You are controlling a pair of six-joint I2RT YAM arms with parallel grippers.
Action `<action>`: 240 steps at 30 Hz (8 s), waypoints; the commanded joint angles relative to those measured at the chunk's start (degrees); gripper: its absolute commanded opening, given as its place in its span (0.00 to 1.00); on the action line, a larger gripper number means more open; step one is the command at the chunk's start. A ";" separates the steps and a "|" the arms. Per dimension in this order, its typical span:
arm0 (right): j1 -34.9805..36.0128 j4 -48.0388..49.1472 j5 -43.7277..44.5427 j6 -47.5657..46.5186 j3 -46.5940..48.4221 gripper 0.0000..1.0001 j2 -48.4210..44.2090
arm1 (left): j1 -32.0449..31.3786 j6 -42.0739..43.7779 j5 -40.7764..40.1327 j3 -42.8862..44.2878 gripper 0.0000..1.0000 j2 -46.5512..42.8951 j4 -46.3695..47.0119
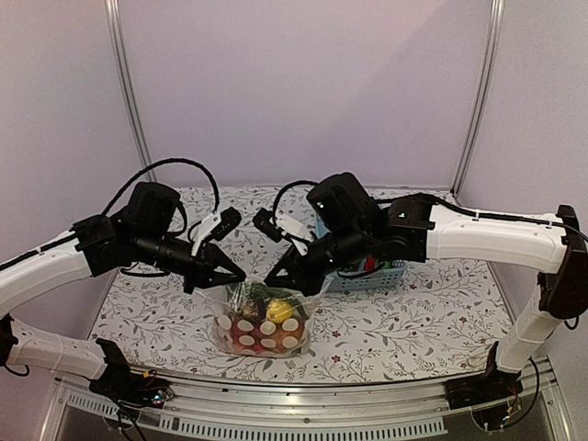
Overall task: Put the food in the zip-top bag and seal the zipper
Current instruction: Zip the zipper on the zipper food storage bag, then place the zipper food storage bag at the center of the board, then reset both arms
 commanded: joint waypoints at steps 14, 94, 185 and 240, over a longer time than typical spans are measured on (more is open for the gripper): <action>-0.47 -7.12 3.68 -1.77 -0.45 0.00 -2.51 | 3.53 -1.14 -4.58 0.13 0.00 -0.49 -0.14; -3.21 -7.59 12.15 1.13 -7.74 0.00 -10.26 | 10.06 -2.73 -9.23 0.23 0.00 -1.04 -0.81; -21.31 -0.72 29.71 21.00 -23.75 0.94 -24.16 | 14.46 -21.40 -18.66 0.14 0.37 3.45 16.48; -62.28 65.69 31.45 3.61 -69.30 0.99 -36.34 | 46.30 -13.94 -38.24 -33.08 1.00 12.16 73.95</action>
